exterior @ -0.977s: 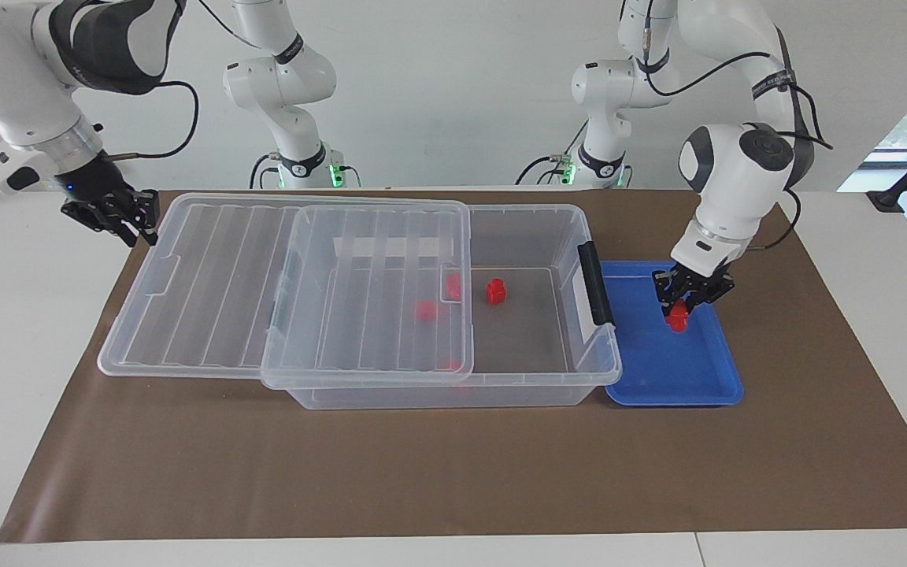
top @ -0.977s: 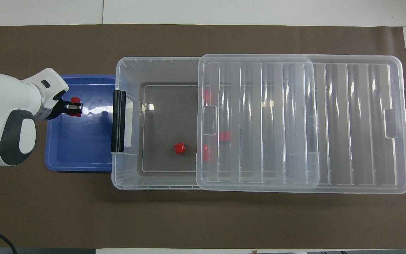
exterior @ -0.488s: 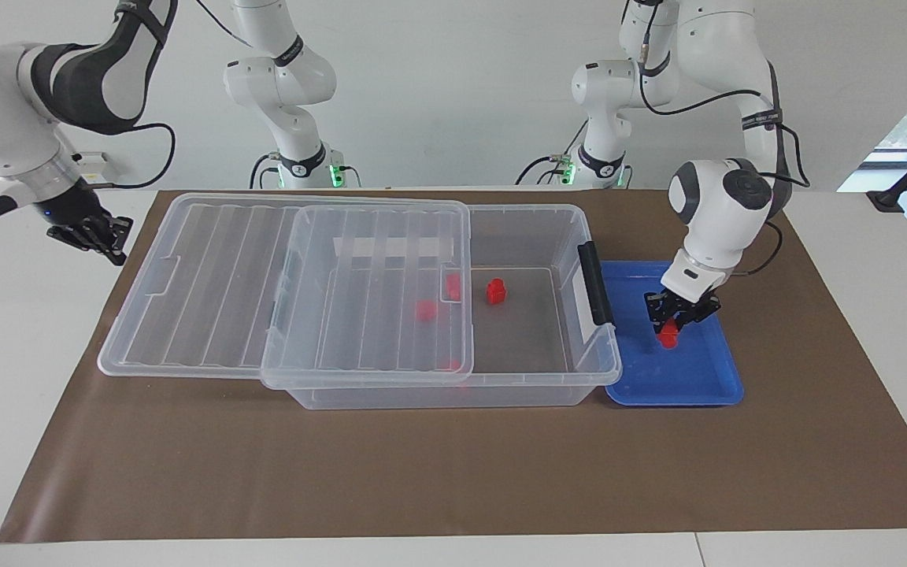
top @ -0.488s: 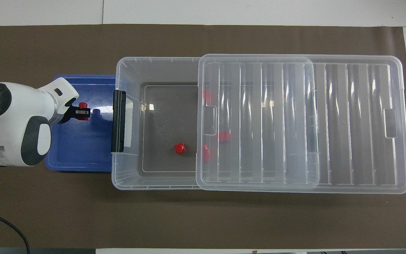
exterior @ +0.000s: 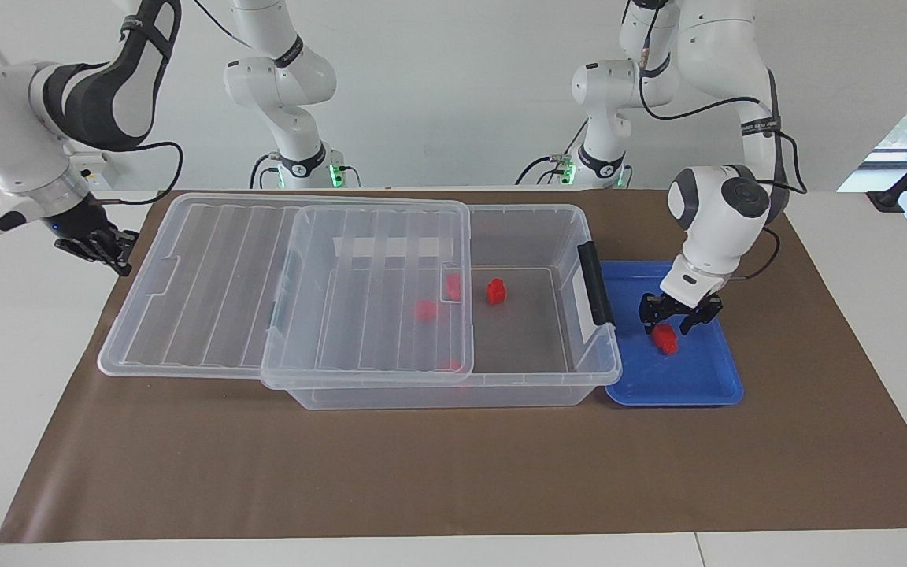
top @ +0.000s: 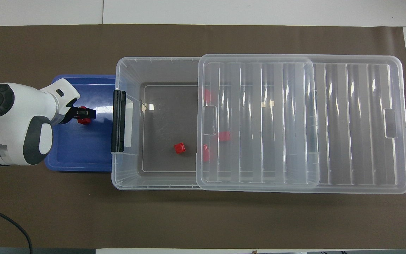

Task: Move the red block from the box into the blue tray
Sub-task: 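Carry the red block over the blue tray and lower it, then open the left gripper and withdraw it from the blue tray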

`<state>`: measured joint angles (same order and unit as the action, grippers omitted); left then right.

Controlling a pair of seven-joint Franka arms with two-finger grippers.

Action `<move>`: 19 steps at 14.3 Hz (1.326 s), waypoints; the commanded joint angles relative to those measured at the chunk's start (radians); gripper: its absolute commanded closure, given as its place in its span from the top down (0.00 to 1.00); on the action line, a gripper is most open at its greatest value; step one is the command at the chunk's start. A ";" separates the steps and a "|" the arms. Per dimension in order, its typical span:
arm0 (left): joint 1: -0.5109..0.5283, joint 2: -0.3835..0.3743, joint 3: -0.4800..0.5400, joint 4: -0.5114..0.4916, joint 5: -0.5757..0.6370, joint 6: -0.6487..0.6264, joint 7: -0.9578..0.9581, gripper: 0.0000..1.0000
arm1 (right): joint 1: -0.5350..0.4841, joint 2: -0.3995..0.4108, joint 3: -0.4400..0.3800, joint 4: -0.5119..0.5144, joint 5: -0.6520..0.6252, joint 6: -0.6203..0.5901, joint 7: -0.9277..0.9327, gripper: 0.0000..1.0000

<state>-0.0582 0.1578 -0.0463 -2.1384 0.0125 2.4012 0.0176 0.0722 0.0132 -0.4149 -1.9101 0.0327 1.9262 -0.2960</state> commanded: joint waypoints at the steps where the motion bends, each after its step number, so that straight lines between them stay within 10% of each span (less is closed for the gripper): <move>1: 0.003 -0.026 -0.004 0.053 0.006 -0.080 0.008 1.00 | 0.001 -0.010 0.005 -0.029 -0.011 0.024 0.029 0.00; 7: 0.000 -0.046 -0.024 0.329 0.007 -0.449 0.008 1.00 | 0.015 -0.018 0.007 -0.063 -0.008 0.056 0.061 0.00; 19: 0.012 -0.150 -0.020 0.558 -0.043 -0.800 0.010 1.00 | 0.150 -0.027 0.028 -0.089 0.000 0.053 0.265 0.00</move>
<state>-0.0576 -0.0126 -0.0671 -1.6309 -0.0130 1.6531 0.0176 0.1934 0.0124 -0.3961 -1.9628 0.0330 1.9625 -0.0887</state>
